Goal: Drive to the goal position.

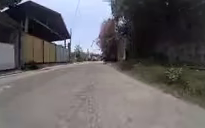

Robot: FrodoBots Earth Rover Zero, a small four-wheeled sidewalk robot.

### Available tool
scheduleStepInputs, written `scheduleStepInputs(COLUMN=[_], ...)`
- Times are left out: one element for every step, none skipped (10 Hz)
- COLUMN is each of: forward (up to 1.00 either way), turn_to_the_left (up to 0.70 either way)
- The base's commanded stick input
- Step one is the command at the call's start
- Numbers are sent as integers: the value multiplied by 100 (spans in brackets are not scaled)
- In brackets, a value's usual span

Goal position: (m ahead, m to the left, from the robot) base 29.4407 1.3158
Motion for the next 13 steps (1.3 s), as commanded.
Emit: scheduleStepInputs(forward=[100,100,100,100,100,100,100,100,100,100,100,100,100], turn_to_the_left=[0,0,0,0,0,0,0,0,0,0,0,0,0])
